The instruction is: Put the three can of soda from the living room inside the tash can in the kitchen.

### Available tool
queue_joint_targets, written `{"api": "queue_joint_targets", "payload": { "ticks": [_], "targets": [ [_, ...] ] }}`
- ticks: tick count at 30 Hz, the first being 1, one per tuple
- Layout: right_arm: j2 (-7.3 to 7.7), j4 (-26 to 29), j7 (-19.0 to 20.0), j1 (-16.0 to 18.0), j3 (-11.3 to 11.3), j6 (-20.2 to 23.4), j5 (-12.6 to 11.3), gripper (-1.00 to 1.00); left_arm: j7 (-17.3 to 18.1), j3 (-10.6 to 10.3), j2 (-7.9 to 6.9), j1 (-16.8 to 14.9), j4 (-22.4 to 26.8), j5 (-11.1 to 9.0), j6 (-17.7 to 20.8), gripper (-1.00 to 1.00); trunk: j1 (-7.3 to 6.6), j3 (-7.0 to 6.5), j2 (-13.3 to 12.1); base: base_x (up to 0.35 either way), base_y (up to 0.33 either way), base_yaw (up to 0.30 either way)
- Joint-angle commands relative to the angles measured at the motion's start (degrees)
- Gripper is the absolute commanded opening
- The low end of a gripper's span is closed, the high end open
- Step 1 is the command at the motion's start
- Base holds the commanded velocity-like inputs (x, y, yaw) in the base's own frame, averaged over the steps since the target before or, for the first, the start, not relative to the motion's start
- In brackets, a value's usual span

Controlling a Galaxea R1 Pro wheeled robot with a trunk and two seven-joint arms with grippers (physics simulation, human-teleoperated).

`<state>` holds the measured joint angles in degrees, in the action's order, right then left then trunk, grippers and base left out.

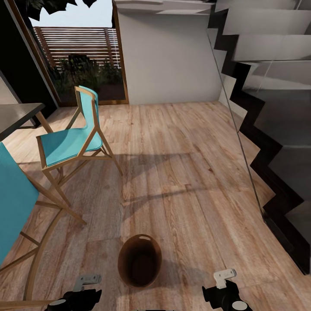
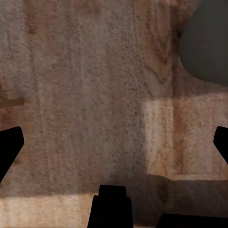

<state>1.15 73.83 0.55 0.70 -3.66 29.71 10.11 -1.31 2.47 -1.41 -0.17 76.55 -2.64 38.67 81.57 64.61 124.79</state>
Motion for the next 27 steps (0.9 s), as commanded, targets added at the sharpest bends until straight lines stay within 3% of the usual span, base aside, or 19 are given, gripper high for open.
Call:
{"api": "queue_joint_targets", "payload": {
  "ticks": [1,27],
  "targets": [
    [-0.04,0.00,-0.01,0.00,-0.01,-0.02,-0.02,1.00,0.00,0.00,0.00,0.00,0.00,0.00,0.00,1.00,0.00,0.00,0.00,0.000,0.000,0.000],
    [-0.01,0.00,-0.20,0.00,0.23,0.00,0.00,1.00,0.09,-0.06,-0.08,0.01,0.00,0.00,0.00,1.00,0.00,1.89,0.00,0.000,0.000,0.000]
  ]
}}
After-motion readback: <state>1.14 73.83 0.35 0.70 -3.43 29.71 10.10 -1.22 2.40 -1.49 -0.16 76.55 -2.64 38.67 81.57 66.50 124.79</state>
